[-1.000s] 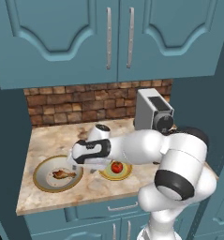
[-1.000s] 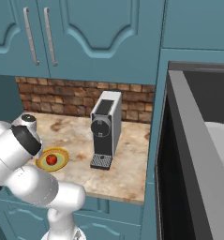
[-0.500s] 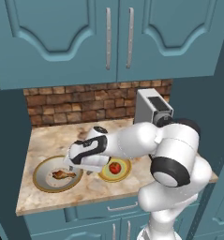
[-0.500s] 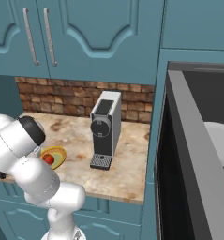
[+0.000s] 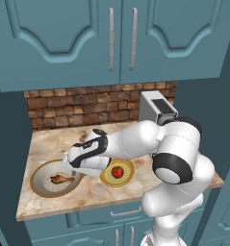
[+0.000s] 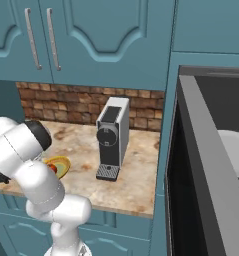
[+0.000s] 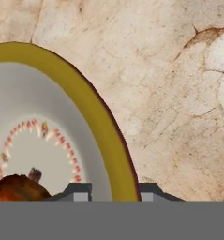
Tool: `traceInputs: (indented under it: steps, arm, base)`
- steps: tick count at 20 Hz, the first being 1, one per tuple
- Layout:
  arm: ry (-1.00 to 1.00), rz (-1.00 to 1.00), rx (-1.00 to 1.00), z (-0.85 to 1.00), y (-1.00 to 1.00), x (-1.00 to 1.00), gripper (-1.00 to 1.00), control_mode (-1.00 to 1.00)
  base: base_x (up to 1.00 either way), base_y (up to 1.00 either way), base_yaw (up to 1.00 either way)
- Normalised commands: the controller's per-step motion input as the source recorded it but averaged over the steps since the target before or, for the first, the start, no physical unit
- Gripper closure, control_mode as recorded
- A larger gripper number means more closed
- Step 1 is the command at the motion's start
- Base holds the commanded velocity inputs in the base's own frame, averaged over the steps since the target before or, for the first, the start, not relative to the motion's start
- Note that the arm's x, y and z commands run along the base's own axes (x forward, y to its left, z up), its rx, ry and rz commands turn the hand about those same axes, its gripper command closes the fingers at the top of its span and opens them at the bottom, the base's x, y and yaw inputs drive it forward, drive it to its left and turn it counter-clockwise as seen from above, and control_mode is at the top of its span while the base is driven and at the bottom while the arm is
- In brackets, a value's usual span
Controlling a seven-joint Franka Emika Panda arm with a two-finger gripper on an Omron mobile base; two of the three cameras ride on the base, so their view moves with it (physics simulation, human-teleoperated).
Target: Remove the apple from the bowl and place it on the small plate. Then place the bowl with only the chicken drumstick in the microwave, close the door, and press the start button to microwave the chicken drumstick.
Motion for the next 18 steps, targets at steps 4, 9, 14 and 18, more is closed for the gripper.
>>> traceInputs:
  steps: [4,9,14,18]
  arm:
    - [0.0,0.0,0.0,0.0,0.09,-0.02,1.0,-1.0]
    - [-0.11,0.0,0.07,0.4,-0.25,-0.17,1.0,-1.0]
    - [-0.24,-0.01,0.16,0.53,-0.6,-0.25,1.0,-1.0]
    - [-0.26,0.0,0.19,0.47,-0.26,-0.33,1.0,-1.0]
  base:
    - [0.0,0.0,0.0]
    - [0.0,0.0,0.0]
    - [0.0,0.0,0.0]
    - [0.0,0.0,0.0]
